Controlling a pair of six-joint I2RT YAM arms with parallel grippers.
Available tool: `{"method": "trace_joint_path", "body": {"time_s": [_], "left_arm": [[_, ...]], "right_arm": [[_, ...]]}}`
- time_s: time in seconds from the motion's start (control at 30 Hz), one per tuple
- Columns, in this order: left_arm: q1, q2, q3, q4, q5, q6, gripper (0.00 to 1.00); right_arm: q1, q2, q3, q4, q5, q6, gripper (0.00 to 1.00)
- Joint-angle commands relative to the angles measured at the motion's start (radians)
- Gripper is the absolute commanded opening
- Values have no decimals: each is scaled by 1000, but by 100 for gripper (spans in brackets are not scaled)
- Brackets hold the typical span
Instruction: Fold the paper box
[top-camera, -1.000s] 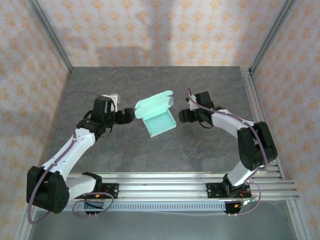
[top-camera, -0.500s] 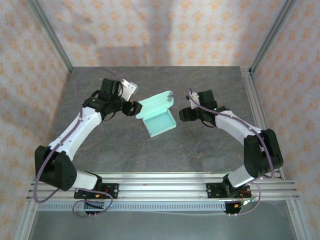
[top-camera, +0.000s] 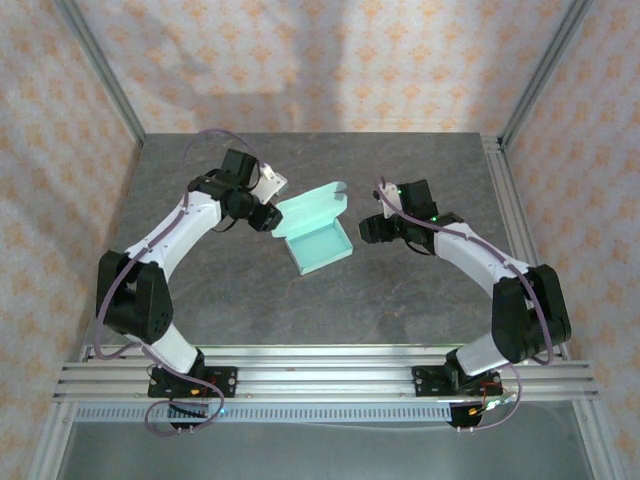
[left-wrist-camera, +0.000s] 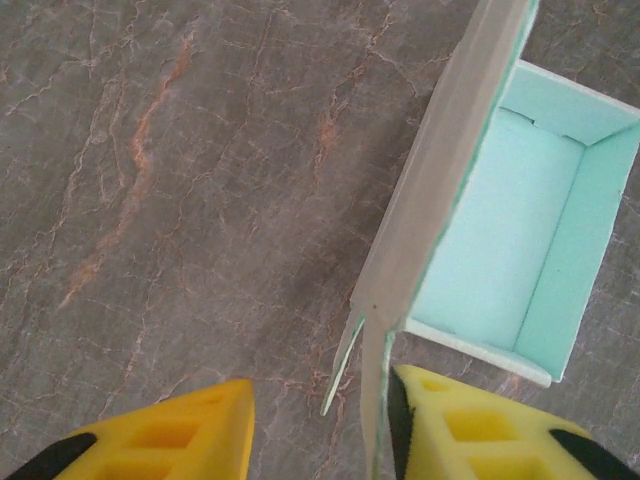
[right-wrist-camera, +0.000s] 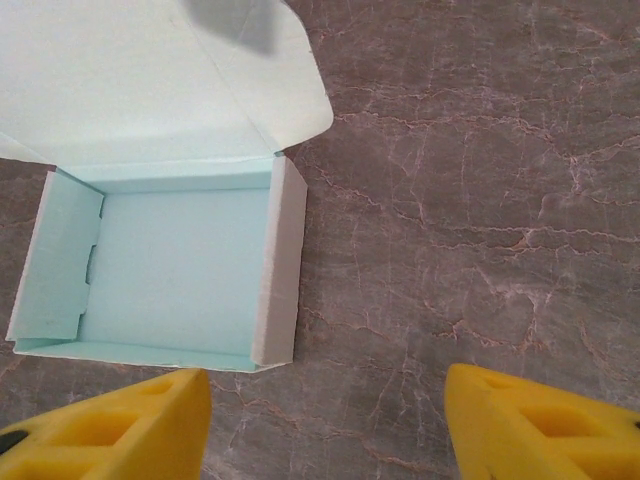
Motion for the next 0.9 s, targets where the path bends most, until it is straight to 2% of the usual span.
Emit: {"method": "trace_joint_path", "body": {"time_s": [0.0,0.2,0.33,0.73,0.87], "left_arm": [[0,15,40,-36,-14,22,32],[-2,46,54,-48,-2,32,31],[-6,54,55,-53,4,50,26],[-11,61,58,-65,0,66,1],[-15,60,61,-81,19,101,0]], "right_arm": [[-2,-20,23,-19,10,-23,63],[-2,-17,21,-25,15,-27,63],[-1,-12,24,-30,21,-29,63],[-2,-2,43,-53,11,-36,63],[-2,-17,43,-37,1,-35,63]]}}
